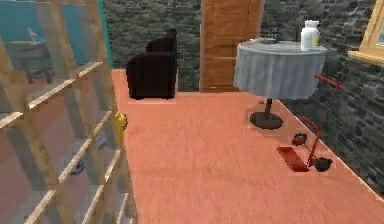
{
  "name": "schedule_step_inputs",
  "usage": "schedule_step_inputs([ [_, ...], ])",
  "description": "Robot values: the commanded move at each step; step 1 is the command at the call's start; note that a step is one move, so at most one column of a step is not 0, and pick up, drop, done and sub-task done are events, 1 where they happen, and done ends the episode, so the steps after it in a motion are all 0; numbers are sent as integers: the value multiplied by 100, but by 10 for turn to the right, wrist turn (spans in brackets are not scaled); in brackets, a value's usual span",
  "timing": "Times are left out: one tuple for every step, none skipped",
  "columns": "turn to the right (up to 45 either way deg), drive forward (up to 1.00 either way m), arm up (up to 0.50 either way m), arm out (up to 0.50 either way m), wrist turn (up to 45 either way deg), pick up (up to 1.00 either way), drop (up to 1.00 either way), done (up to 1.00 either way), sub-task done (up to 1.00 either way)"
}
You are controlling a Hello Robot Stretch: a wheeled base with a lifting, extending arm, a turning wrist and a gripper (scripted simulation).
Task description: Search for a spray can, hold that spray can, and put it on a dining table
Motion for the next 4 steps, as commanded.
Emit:
schedule_step_inputs([
  [0, 100, 0, 0, 0, 0, 0, 0, 0],
  [-120, 0, 0, 0, 0, 0, 0, 0, 0],
  [0, 20, 0, 0, 0, 0, 0, 0, 0],
  [-30, 0, 0, 0, 0, 0, 0, 0, 0],
])
